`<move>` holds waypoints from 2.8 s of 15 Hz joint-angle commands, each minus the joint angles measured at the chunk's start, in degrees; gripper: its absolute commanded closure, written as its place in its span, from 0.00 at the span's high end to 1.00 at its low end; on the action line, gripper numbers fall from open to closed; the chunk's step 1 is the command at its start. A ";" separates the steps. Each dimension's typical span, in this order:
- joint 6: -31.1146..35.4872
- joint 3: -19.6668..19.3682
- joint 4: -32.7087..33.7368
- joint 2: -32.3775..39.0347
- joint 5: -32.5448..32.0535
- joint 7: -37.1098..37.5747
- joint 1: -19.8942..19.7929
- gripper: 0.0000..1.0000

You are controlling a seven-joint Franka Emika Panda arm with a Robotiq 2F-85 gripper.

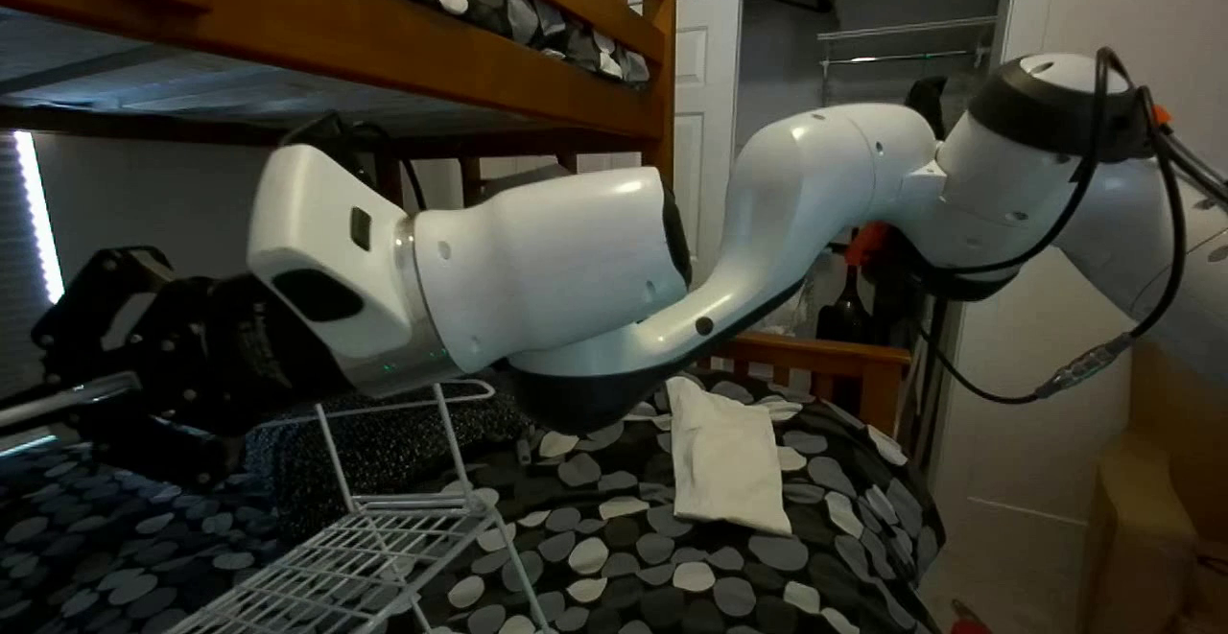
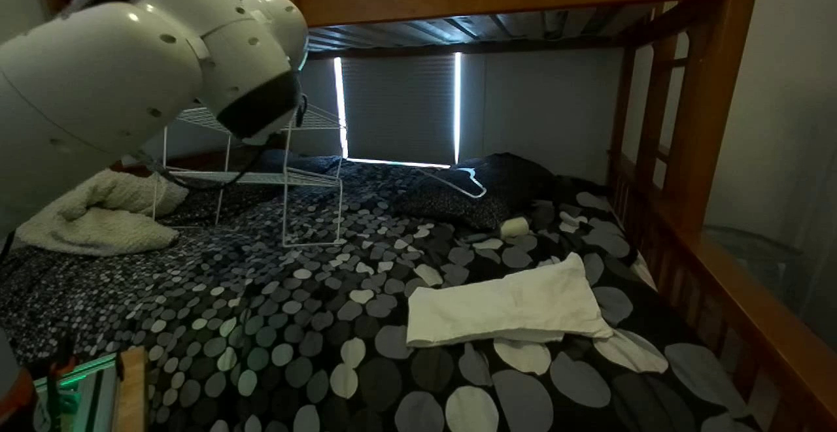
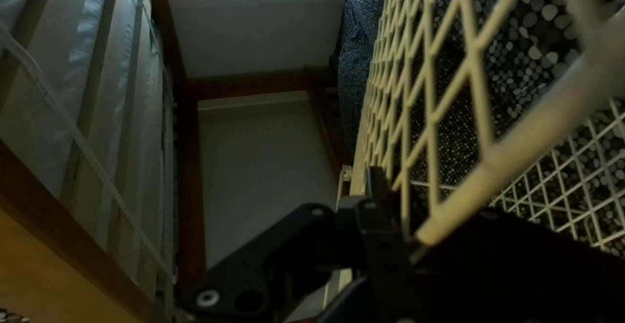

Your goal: Move the wire rack to the left

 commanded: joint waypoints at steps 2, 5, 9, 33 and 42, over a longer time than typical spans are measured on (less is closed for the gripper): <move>6.02 3.14 -2.23 12.57 -0.66 -17.56 -2.79 0.01; 9.99 0.70 -1.83 15.12 -0.48 -24.01 -2.04 0.01; 15.15 -1.18 -1.26 17.16 -0.45 -29.55 -1.84 0.01; 17.57 -1.68 -1.85 27.53 -0.60 -42.16 -5.84 0.71; -0.22 6.72 -10.76 27.49 -0.62 -20.13 -8.83 1.00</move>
